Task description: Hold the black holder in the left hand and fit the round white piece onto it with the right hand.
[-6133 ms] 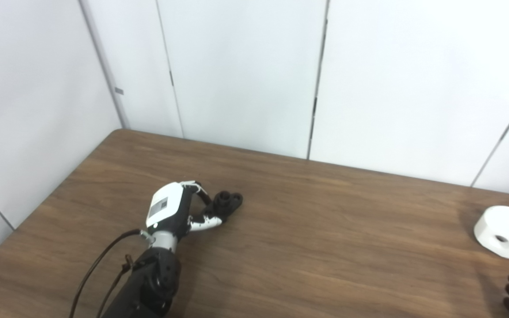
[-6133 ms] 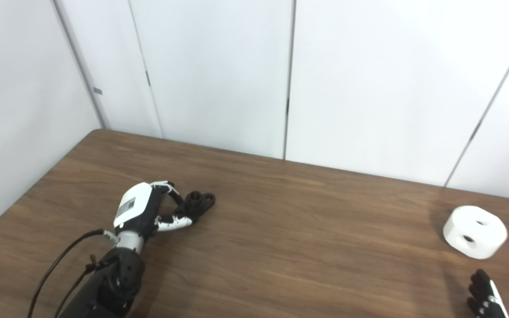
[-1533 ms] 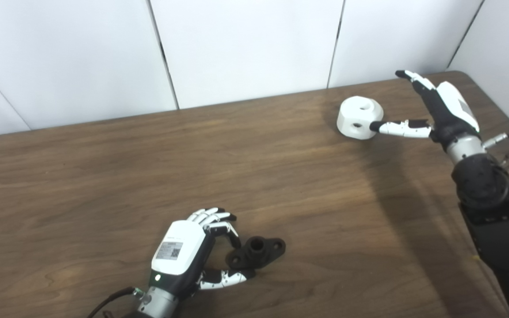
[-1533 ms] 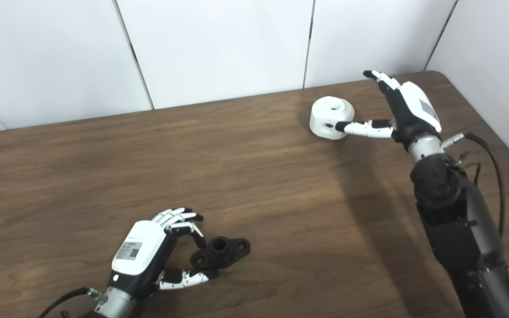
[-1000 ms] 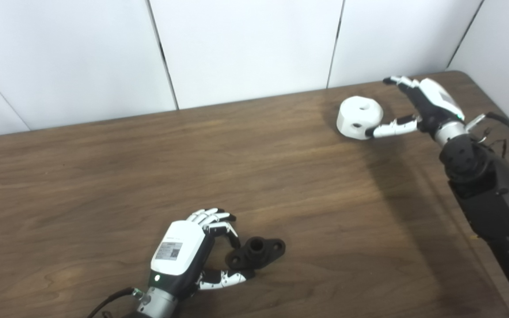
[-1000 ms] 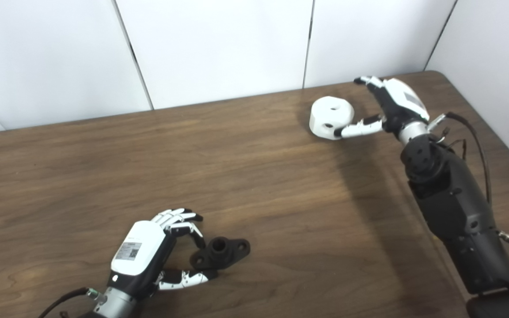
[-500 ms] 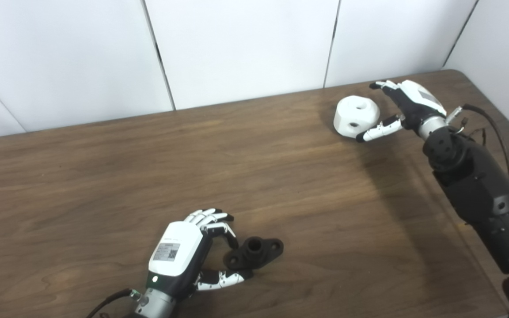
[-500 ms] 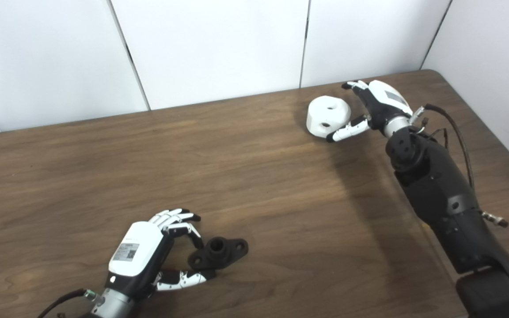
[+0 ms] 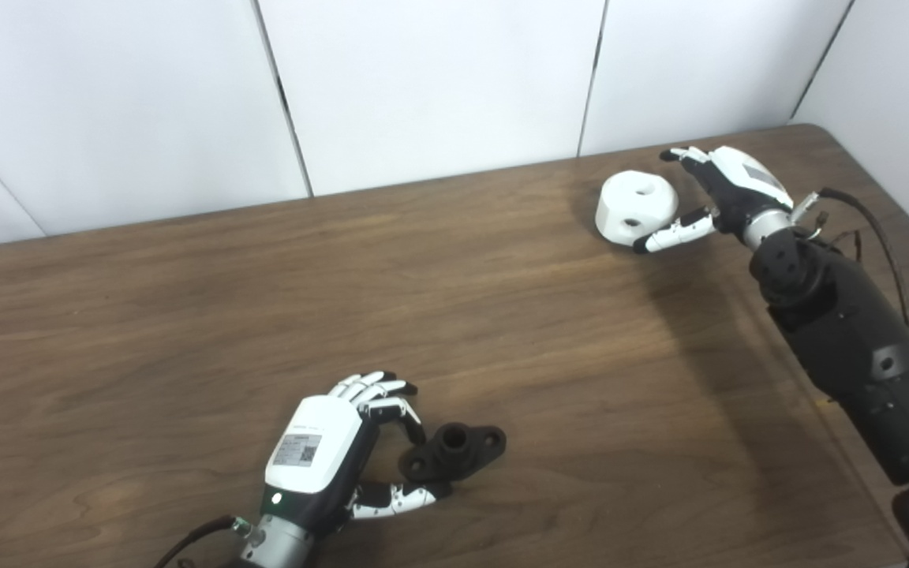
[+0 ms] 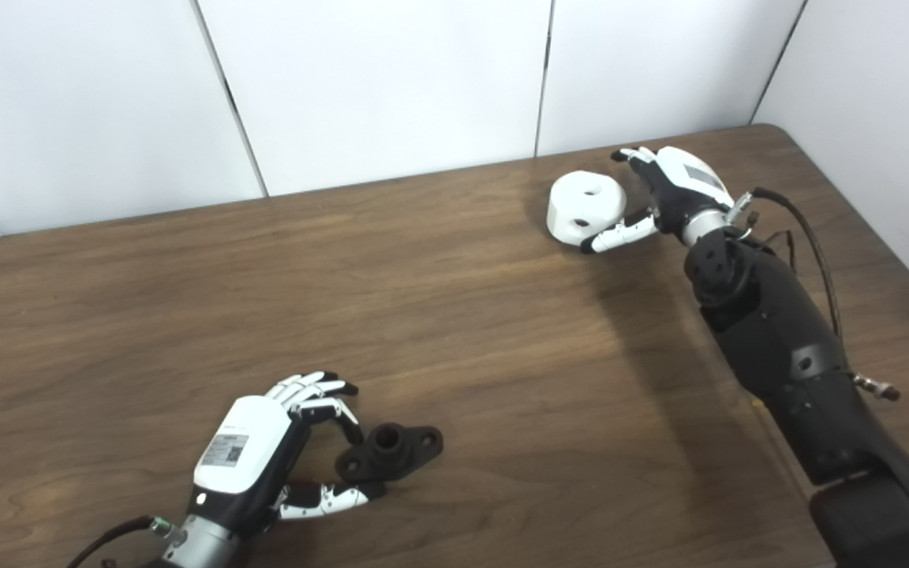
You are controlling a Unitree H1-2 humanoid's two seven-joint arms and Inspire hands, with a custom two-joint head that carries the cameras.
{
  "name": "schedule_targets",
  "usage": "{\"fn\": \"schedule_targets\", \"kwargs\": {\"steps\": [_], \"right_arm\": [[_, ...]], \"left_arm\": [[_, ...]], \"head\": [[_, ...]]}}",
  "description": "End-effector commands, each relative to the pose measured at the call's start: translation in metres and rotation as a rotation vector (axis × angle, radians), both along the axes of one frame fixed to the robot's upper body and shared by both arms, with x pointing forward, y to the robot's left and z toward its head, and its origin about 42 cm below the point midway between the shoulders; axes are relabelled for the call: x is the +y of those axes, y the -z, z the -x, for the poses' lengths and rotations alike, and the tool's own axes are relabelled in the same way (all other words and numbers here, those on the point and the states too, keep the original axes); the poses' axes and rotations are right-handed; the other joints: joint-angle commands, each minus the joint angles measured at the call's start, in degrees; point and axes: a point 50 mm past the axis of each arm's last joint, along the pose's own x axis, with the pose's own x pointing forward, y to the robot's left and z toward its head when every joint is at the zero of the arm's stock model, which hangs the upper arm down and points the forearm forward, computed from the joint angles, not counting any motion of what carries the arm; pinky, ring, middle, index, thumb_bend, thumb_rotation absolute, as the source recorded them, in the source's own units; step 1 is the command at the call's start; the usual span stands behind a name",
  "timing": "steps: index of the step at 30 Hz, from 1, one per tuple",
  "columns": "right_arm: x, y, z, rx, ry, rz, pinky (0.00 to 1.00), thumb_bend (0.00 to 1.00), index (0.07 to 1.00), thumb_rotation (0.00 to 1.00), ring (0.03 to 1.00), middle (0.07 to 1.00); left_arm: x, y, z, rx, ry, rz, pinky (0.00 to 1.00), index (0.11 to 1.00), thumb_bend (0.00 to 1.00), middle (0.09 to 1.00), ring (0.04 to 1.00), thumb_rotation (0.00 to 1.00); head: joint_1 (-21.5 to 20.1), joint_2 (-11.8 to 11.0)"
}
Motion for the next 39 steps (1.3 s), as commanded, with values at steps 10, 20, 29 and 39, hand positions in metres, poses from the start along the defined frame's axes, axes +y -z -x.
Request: {"fn": "schedule_targets", "kwargs": {"steps": [10, 20, 29, 39], "right_arm": [[-0.0018, -0.0331, -0.0094, -0.131, -0.02, 0.023, 0.98, 0.87, 0.725, 0.33, 1.0, 0.963], [-0.0019, -0.0309, -0.0091, -0.147, -0.036, 0.005, 0.94, 0.82, 0.61, 0.28, 0.998, 0.936], [-0.0027, -0.0289, -0.0083, -0.146, -0.043, 0.01, 0.92, 0.81, 0.599, 0.26, 0.994, 0.925], [-0.0026, -0.0245, -0.0081, -0.153, -0.041, 0.022, 0.92, 0.56, 0.502, 0.17, 0.985, 0.904]], "left_arm": [[0.023, 0.0345, 0.0114, 0.179, -0.057, -0.162, 0.85, 0.49, 0.52, 0.789, 0.859, 0.05], [0.0226, 0.0338, 0.0111, 0.181, -0.056, -0.163, 0.85, 0.49, 0.52, 0.79, 0.857, 0.05], [0.0227, 0.0335, 0.0113, 0.178, -0.055, -0.161, 0.84, 0.49, 0.52, 0.788, 0.853, 0.05], [0.0226, 0.032, 0.0119, 0.18, -0.059, -0.159, 0.85, 0.49, 0.52, 0.788, 0.856, 0.05]], "head": [[0.16, 0.18], [0.2, 0.27], [0.17, 0.44], [0.2, 0.56]]}}
